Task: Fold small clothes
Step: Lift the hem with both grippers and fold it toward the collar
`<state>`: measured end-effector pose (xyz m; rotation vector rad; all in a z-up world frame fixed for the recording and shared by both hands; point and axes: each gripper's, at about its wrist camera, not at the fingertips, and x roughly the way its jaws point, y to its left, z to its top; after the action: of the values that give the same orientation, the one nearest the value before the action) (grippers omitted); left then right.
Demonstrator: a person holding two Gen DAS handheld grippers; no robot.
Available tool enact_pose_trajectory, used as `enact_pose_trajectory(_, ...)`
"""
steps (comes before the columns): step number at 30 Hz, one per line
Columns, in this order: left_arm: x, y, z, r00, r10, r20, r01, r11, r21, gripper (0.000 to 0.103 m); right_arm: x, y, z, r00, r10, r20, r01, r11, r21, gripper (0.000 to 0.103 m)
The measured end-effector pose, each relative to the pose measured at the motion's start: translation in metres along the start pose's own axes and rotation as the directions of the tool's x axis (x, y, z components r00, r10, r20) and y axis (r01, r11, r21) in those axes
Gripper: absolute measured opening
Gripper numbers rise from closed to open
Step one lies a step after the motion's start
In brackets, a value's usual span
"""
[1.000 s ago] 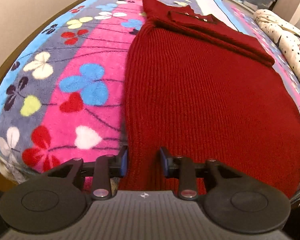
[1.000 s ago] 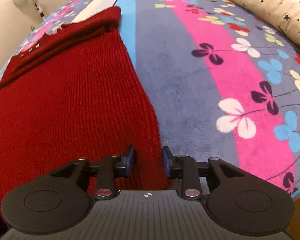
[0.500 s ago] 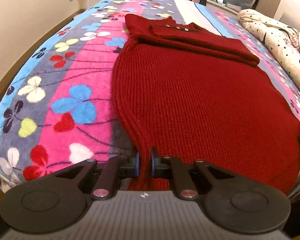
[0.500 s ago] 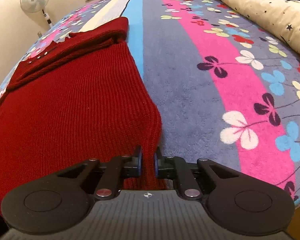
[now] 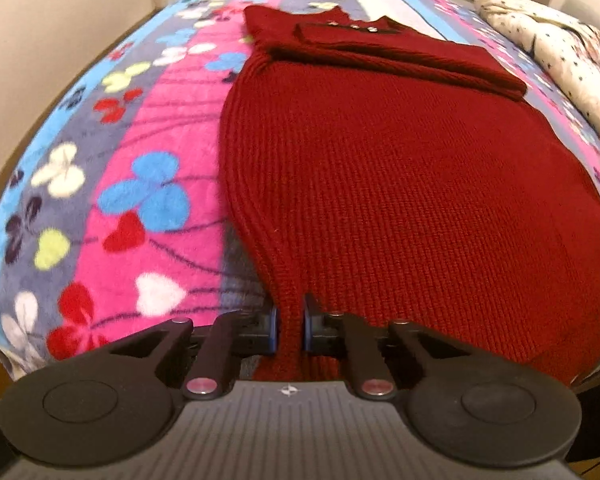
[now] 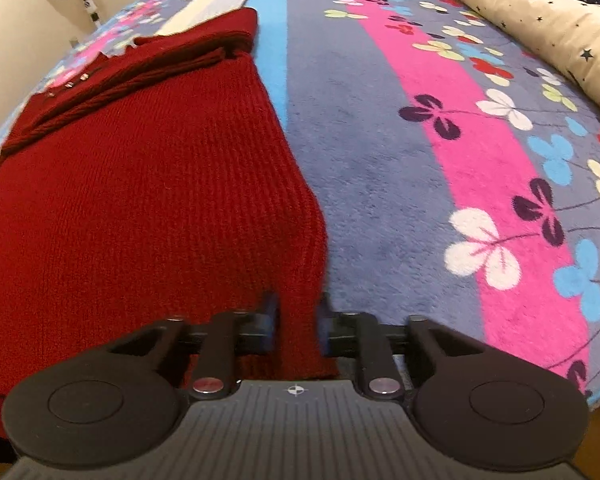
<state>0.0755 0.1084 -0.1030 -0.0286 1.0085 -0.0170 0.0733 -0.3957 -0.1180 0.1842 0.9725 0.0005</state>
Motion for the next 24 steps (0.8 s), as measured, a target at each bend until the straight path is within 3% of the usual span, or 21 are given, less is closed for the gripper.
enact_pose_trajectory(11, 0.005, -0.001, 0.001, 1.0, 0.008, -0.013, -0.008, 1.0, -0.001, 0.015, 0.002, 0.002, -0.001, 1.0, -0.01, -0.002, 0.01, 1.0, -0.019, 0.017)
enact_pose_trajectory(17, 0.001, 0.0, 0.002, 1.0, 0.007, -0.001, -0.007, 1.0, -0.006, 0.011, -0.005, -0.003, -0.001, 1.0, 0.005, 0.028, -0.005, 1.0, 0.007, 0.012)
enact_pose_trajectory(21, -0.023, 0.002, 0.011, 0.997, -0.037, 0.064, 0.038, 0.999, -0.021, 0.011, -0.029, -0.011, 0.005, 0.992, 0.06, 0.109, -0.067, 0.996, 0.056, 0.011)
enact_pose_trajectory(24, -0.052, -0.001, 0.021, 0.987, -0.083, 0.14, 0.084, 0.996, -0.002, 0.01, -0.062, -0.017, 0.014, 0.966, 0.155, 0.205, -0.169, 0.984, 0.05, 0.011)
